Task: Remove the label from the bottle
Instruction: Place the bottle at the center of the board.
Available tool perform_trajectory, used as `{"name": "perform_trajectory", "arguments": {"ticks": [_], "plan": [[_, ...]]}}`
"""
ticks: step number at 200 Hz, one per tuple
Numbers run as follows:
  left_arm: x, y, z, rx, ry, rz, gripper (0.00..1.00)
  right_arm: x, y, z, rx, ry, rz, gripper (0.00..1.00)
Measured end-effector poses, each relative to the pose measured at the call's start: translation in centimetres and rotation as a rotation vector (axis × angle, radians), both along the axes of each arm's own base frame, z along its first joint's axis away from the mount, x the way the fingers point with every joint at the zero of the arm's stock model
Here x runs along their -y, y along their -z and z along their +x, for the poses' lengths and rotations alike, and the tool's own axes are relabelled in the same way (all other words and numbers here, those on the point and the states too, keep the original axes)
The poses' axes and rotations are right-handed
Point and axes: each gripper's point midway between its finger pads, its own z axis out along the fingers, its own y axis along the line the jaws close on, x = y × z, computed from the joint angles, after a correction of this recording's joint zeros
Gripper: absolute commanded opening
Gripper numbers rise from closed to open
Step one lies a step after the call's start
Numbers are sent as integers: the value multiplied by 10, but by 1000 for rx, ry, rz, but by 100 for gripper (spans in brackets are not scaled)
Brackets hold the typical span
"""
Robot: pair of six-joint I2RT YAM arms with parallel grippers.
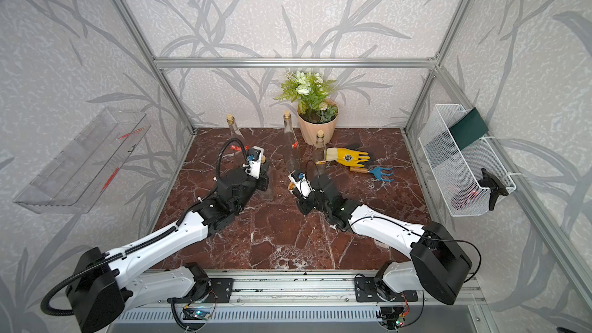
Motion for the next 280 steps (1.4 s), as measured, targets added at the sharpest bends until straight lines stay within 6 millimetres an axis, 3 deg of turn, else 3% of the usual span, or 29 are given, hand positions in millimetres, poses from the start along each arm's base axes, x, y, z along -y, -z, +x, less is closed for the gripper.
{"name": "perform_trajectory", "arguments": {"ticks": [32,77,148,203,280], "plan": [[4,-3,21,21,-25,-17,0,1,0,0,0,11,-2,0],[-7,-3,48,39,-80,-57,0,1,-2,0,6,18,0,0],[-13,9,86,33,-124,-99,0,0,-2,-1,-3,20,10,0],[-7,20,102,28,-129,-100,0,-1,-2,-1,-6,19,12,0],[-6,21,108,44,-138,-99,2,-1,-2,-1,-6,18,13,0]]}}
